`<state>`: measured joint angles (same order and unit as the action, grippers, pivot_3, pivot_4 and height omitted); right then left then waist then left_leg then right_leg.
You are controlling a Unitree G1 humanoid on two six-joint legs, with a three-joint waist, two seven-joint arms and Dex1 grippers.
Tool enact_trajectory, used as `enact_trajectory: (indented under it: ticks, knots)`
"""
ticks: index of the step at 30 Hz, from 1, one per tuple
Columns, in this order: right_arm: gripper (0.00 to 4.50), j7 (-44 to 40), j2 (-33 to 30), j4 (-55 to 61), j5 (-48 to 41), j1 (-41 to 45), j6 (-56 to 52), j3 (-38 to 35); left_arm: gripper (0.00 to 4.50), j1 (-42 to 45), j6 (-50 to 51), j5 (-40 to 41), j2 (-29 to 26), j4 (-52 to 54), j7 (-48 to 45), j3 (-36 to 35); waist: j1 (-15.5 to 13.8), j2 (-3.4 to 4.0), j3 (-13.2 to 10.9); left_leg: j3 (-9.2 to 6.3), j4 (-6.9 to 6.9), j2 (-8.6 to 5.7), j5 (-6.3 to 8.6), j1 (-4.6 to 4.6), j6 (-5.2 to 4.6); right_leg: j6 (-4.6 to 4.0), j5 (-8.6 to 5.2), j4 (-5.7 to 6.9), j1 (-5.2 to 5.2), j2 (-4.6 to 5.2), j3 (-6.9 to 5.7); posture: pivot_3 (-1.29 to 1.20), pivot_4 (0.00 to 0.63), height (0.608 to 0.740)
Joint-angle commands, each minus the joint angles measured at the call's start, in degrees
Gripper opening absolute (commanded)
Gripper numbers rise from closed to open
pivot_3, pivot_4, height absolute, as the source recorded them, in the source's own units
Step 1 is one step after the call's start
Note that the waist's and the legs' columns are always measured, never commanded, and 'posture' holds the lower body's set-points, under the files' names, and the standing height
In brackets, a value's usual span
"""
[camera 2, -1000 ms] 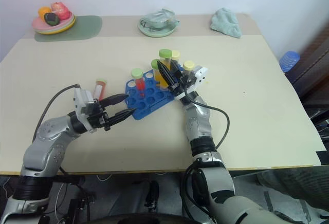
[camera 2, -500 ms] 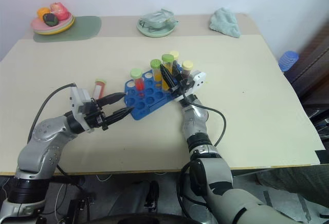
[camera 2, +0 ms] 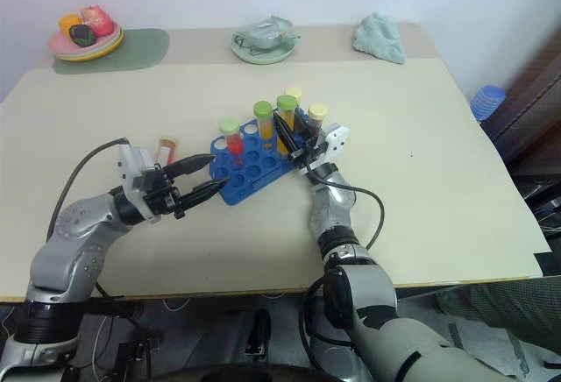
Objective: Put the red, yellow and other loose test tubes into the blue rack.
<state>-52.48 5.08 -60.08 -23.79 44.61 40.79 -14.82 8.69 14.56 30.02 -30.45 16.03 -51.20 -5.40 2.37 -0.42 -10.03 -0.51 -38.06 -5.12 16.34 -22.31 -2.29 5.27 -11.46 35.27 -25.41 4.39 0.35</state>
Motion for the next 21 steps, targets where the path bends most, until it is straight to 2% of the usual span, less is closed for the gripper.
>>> enact_trajectory:
  ticks: [1,11,12,13,16,21]
  knots:
    - [1.61,-0.54,-0.06,-0.42,0.77,-2.69,1.85,-0.01,2.85,0.35,-0.35,0.88,-0.24,1.59,-0.21,-0.5,-0.02,0.0,0.03,-0.02,0.0,0.0,0.0,0.01,0.0,0.0,0.0,0.0,0.01,0.0,-0.01,0.0,0.15,0.74]
    - [1.61,-2.85,-0.35,5.53,1.39,-7.56,2.05,2.26,2.85,0.97,-0.07,0.76,0.2,1.33,-0.06,0.22,-0.36,-0.06,0.09,-0.27,0.0,-0.02,0.01,0.12,0.0,-0.01,-0.01,-0.1,0.21,0.04,-0.31,0.0,0.15,0.74]
    - [2.2,-2.82,-0.36,6.17,1.4,-7.93,1.9,2.45,2.85,1.01,-0.02,0.8,0.25,1.28,-0.1,0.28,-0.41,-0.06,0.1,-0.3,0.0,-0.03,0.01,0.12,0.0,-0.01,-0.01,-0.1,0.21,0.05,-0.33,0.0,0.15,0.74]
    - [2.54,-2.77,-0.36,6.68,1.39,-8.22,1.74,2.61,2.85,1.02,0.02,0.83,0.29,1.25,-0.12,0.31,-0.42,-0.06,0.1,-0.34,0.0,-0.03,0.01,0.12,0.0,-0.01,-0.01,-0.11,0.2,0.05,-0.35,0.0,0.15,0.74]
    - [3.94,0.28,-0.78,9.05,4.09,-9.19,2.8,4.39,2.85,1.13,-0.17,0.72,0.43,0.65,-0.32,0.34,-0.48,-0.06,0.1,-0.39,0.0,-0.05,0.01,0.12,0.01,-0.01,-0.01,-0.12,0.21,0.05,-0.39,0.0,0.15,0.74]
    - [3.94,6.18,-2.25,13.33,7.81,-9.78,2.75,6.31,2.85,1.51,-0.68,0.02,1.17,0.04,0.55,0.25,-0.96,-0.05,0.09,-0.4,0.0,-0.08,0.01,0.12,0.02,-0.02,-0.01,-0.12,0.18,0.07,-0.4,0.0,0.15,0.74]
